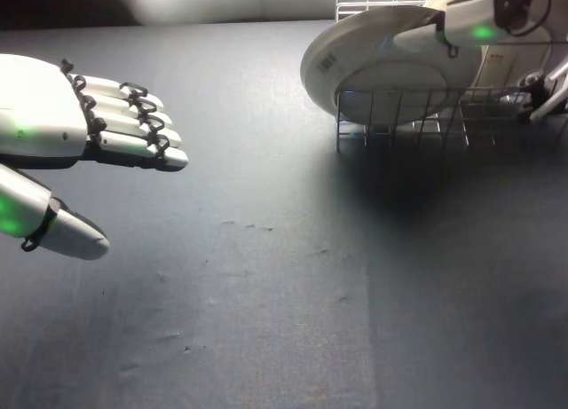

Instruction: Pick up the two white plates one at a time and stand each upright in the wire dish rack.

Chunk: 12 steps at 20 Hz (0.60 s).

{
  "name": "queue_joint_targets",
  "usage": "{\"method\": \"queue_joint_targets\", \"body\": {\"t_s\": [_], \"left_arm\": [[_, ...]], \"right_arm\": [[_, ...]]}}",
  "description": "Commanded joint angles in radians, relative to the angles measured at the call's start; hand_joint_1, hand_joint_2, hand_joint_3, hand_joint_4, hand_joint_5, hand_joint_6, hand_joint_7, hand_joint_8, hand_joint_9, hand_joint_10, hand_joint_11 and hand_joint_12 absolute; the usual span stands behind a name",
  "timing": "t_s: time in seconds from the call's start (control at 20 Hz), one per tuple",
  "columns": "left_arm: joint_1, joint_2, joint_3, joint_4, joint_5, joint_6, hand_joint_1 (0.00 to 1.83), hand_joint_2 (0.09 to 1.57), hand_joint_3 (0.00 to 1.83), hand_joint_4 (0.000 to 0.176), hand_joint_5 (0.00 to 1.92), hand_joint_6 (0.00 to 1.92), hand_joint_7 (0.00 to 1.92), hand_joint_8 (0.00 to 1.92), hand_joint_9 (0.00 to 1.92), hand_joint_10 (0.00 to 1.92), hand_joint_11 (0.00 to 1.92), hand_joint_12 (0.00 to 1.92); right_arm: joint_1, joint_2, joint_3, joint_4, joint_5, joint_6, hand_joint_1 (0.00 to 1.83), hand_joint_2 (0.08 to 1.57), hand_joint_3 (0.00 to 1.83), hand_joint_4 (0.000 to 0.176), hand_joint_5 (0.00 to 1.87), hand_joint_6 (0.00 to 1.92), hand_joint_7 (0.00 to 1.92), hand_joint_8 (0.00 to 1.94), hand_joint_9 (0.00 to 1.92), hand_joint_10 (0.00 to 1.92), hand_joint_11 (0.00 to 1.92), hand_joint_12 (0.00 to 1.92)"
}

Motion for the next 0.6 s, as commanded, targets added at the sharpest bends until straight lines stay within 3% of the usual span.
{"method": "queue_joint_targets", "body": {"t_s": [0.0, 0.25, 0.45, 0.55], "left_arm": [[-0.007, 0.011, -0.006, -0.056, -0.005, 0.000, 0.00, 1.19, 0.00, 0.000, 0.09, 0.00, 0.09, 0.00, 0.06, 0.00, 0.00, 0.13], [-0.005, 0.033, -0.043, -0.051, -0.013, 0.000, 0.00, 1.19, 0.00, 0.000, 0.08, 0.00, 0.09, 0.00, 0.06, 0.00, 0.00, 0.09], [-0.012, 0.058, -0.056, -0.051, -0.052, -0.006, 0.00, 1.19, 0.00, 0.000, 0.10, 0.00, 0.10, 0.00, 0.07, 0.00, 0.00, 0.15], [-0.030, 0.075, -0.064, -0.047, -0.072, -0.008, 0.00, 1.19, 0.00, 0.000, 0.08, 0.00, 0.08, 0.00, 0.05, 0.00, 0.00, 0.09]], "right_arm": [[0.023, 0.005, -0.004, -0.019, 0.155, 0.006, 1.23, 1.07, 0.00, 0.000, 0.69, 0.00, 0.74, 0.00, 0.73, 0.00, 0.32, 1.10], [0.044, 0.017, -0.012, -0.299, 0.332, -0.023, 1.20, 1.08, 0.00, 0.000, 0.52, 0.00, 0.49, 0.00, 0.47, 0.00, 0.03, 1.21], [0.045, 0.046, -0.028, -0.474, 0.409, -0.032, 1.15, 1.11, 0.01, 0.000, 0.46, 0.00, 0.43, 0.00, 0.42, 0.00, 0.00, 1.21], [0.049, 0.065, -0.035, -0.570, 0.426, -0.045, 1.15, 1.11, 0.01, 0.000, 0.45, 0.00, 0.43, 0.00, 0.42, 0.00, 0.00, 1.21]]}}
